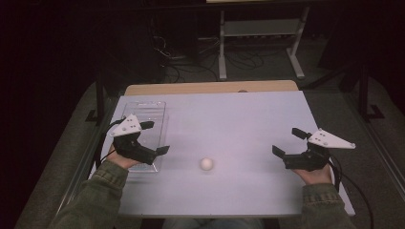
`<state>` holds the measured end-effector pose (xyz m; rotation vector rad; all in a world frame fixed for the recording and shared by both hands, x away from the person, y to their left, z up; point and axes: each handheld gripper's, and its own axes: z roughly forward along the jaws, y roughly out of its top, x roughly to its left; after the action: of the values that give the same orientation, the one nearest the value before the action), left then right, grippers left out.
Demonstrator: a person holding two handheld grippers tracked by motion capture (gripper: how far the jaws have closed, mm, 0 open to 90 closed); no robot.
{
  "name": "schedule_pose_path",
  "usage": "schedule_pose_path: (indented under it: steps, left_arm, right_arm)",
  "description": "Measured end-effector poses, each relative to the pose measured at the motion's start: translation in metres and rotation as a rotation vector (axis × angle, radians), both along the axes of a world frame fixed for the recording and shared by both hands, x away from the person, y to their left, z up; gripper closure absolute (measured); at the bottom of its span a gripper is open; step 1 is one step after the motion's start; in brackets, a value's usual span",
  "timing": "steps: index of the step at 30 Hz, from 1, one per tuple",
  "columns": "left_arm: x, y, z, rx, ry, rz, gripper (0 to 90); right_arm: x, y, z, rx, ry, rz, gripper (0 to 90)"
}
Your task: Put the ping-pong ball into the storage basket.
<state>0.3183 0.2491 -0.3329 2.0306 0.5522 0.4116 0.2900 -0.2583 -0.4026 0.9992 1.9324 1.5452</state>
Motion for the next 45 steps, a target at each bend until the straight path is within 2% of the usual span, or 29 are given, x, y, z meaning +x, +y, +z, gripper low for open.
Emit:
schedule_pose_path:
  steps: [11, 19, 24, 32, 38, 45]
  left_arm:
    - [0.005, -0.019, 0.006, 0.055, -0.011, -0.056, 0.0]
    - [0.01, -0.03, 0.008, 0.086, -0.004, -0.09, 0.0]
    - [0.015, -0.041, 0.005, 0.108, 0.016, -0.133, 0.0]
    - [0.019, -0.056, 0.005, 0.135, 0.03, -0.172, 0.0]
    - [0.022, -0.067, 0.0, 0.18, 0.061, -0.209, 0.0]
    - [0.025, -0.074, -0.002, 0.203, 0.08, -0.233, 0.0]
  right_arm:
    - [0.0, 0.0, 0.0, -0.002, -0.002, 0.002, 0.0]
    - [-0.001, 0.0, 0.0, -0.002, -0.004, 0.002, 0.0]
    - [-0.001, 0.0, 0.0, -0.004, -0.004, 0.003, 0.0]
    - [-0.001, 0.001, -0.001, -0.006, 0.0, 0.008, 0.0]
    - [-0.001, 0.001, -0.001, -0.005, -0.001, 0.012, 0.0]
    - [-0.001, 0.002, -0.001, -0.009, 0.0, 0.016, 0.0]
